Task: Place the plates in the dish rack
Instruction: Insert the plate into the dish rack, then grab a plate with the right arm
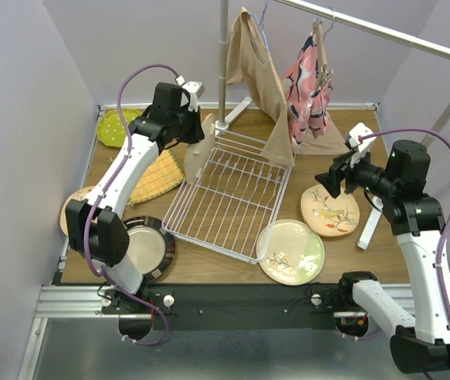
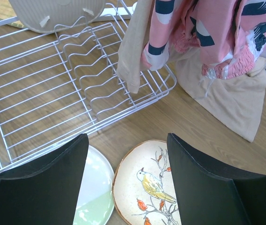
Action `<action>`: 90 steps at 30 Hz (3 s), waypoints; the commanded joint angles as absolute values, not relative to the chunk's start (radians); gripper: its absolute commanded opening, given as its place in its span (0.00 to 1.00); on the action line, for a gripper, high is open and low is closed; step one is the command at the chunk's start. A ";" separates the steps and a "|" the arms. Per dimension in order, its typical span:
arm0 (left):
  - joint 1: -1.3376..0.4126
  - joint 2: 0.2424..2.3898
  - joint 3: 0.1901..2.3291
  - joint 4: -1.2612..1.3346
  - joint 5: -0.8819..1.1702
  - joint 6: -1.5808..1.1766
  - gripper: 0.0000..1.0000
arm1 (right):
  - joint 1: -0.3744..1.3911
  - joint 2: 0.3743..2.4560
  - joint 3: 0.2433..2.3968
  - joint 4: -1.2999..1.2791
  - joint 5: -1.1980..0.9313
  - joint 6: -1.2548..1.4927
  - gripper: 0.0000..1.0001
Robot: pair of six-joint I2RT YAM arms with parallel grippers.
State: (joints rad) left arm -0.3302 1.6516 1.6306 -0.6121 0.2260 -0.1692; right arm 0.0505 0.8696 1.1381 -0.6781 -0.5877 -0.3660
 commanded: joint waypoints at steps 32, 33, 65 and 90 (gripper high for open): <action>-0.307 1.551 1.601 -0.532 0.236 -0.203 0.64 | 0.048 0.856 1.112 -0.653 -0.577 -0.351 0.76; -0.307 1.542 1.606 -0.540 0.232 -0.199 0.65 | 0.046 0.856 1.114 -0.653 -0.577 -0.350 0.76; -0.305 0.974 1.201 -0.155 0.233 -0.216 0.71 | 0.031 0.928 0.992 -0.713 -0.247 -0.170 0.92; -0.307 0.768 0.989 -0.066 0.304 -0.156 0.72 | -0.132 1.600 1.227 -0.928 -0.284 -0.546 1.00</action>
State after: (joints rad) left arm -0.3088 0.7734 1.0058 -0.0910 0.2852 -0.1749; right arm -0.0910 1.5154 1.1366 -0.8951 -0.2661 -0.4934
